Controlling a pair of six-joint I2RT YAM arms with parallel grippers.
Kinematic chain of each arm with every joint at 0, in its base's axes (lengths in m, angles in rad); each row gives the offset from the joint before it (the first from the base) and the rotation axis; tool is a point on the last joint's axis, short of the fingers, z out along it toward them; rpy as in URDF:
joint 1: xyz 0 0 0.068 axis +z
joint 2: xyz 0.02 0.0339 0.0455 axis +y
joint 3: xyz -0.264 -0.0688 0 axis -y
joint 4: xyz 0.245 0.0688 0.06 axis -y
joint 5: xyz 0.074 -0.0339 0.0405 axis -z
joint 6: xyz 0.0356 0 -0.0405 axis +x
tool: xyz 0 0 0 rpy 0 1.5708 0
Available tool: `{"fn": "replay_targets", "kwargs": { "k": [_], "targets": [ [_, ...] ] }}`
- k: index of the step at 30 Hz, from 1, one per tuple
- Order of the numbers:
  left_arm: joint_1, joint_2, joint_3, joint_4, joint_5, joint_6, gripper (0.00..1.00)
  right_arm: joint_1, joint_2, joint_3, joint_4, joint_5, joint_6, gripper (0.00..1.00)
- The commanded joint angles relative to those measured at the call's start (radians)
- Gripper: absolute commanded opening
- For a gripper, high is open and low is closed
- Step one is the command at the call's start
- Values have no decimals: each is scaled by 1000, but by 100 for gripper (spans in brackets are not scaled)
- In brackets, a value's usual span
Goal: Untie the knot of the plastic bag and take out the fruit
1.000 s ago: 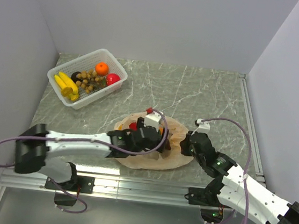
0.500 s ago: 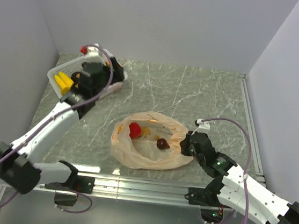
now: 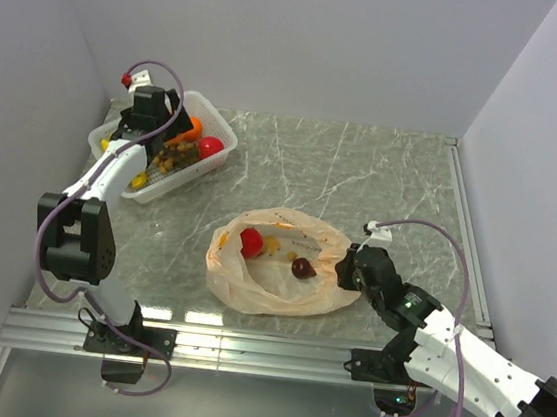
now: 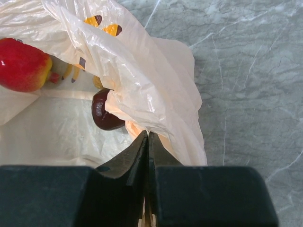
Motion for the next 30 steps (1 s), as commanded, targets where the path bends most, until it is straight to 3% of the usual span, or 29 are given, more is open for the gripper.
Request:
{"fn": "replay_targets", "kwargs": {
  "k": [1, 10, 15, 18, 19, 23, 27, 30],
  "targets": [
    [-2, -93, 10, 41, -17, 22, 99, 8, -14, 16, 17, 17, 0, 11],
    [-2, -162, 13, -15, -83, 43, 99, 9, -24, 21, 6, 21, -1, 15],
    [-58, -285, -33, -29, 40, 72, 98, 11, -47, 19, -13, 47, 2, 16],
    [-210, -371, -70, -38, 130, 106, 95, 9, -46, 18, -15, 63, 20, 13],
    [-312, -404, -79, -43, 144, 111, 95, 9, -46, 18, -15, 69, 34, 11],
    [-553, -449, -141, -15, 215, 77, 92, 8, -44, 4, -17, 106, 83, 5],
    [-797, -417, -144, -6, 273, 56, 91, 9, -61, -20, -40, 152, 161, 2],
    [-914, -336, -122, -6, 259, 83, 91, 8, -43, -27, -55, 155, 194, 0]
  ]
}}
